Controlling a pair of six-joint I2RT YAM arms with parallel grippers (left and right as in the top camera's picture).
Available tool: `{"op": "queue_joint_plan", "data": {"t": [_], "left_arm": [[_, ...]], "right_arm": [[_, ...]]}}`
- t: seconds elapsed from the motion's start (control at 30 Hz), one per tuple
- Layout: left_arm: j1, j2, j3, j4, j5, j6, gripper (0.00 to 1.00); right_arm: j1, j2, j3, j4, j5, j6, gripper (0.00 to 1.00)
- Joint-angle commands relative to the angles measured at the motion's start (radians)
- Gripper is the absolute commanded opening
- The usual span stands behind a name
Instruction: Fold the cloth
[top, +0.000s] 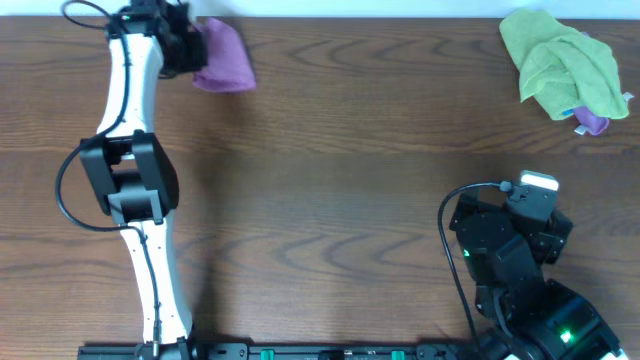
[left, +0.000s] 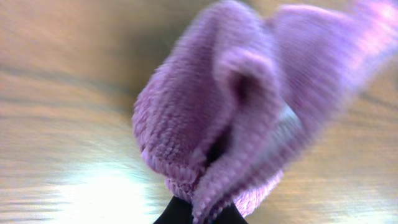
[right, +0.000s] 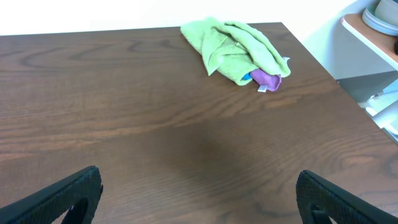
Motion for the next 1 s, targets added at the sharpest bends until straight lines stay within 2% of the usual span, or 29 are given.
{"op": "queue_joint_plan", "data": {"t": [0.0, 0.57, 0.97], "left_arm": [[0.035, 0.004, 0.029, -0.001, -0.082, 0.061, 0.05], [0.141, 0.014, 0.028, 0.064, -0.121, 0.141, 0.06], [0.174, 0.123, 0.028, 0.130, -0.139, 0.173, 0.06]], "right_arm": [[0.008, 0.000, -0.002, -0.001, 0.018, 0.018, 0.99], [0.008, 0.000, -0.002, 0.014, 0.018, 0.018, 0.99], [0.008, 0.000, -0.002, 0.055, 0.017, 0.018, 0.99]]}}
